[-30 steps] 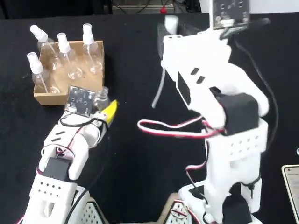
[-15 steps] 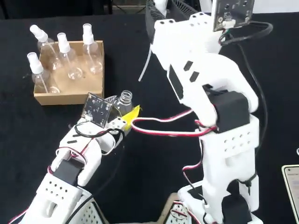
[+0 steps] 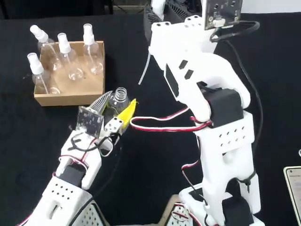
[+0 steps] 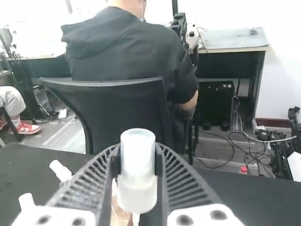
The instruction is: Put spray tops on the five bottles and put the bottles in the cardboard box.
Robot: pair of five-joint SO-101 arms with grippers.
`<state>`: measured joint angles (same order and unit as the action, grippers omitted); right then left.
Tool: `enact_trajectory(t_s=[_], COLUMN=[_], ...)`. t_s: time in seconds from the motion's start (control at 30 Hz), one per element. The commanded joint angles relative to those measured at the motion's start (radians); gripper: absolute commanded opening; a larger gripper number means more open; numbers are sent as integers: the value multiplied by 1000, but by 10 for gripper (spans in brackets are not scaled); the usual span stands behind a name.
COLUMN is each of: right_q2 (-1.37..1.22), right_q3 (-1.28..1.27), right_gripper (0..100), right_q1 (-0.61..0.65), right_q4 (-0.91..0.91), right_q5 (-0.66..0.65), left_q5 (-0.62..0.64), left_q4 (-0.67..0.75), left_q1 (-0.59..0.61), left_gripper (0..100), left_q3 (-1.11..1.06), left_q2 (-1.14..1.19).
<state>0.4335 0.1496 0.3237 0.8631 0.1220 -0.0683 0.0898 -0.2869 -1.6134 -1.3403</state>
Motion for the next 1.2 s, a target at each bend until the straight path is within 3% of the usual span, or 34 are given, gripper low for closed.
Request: enact_trajectory(t_s=[0.0, 0.3, 0.67, 0.97, 1.17], right_q2=[38, 38, 31, 41, 41], right_q3=[7, 2, -7, -222, -231], right_gripper=[11, 11, 11, 11, 11], right_q1=[14, 160, 144, 143, 143], right_q4=[-28, -28, -29, -307, -316], right_q5=[9, 6, 3, 2, 2], left_q5=[11, 11, 11, 11, 11], left_q4=[74, 72, 72, 72, 72], left_q1=[4, 2, 4, 12, 12], left_gripper=[41, 41, 41, 41, 41], left_q3=[2, -8, -10, -10, -10], left_q2=[-15, -15, -15, -15, -14])
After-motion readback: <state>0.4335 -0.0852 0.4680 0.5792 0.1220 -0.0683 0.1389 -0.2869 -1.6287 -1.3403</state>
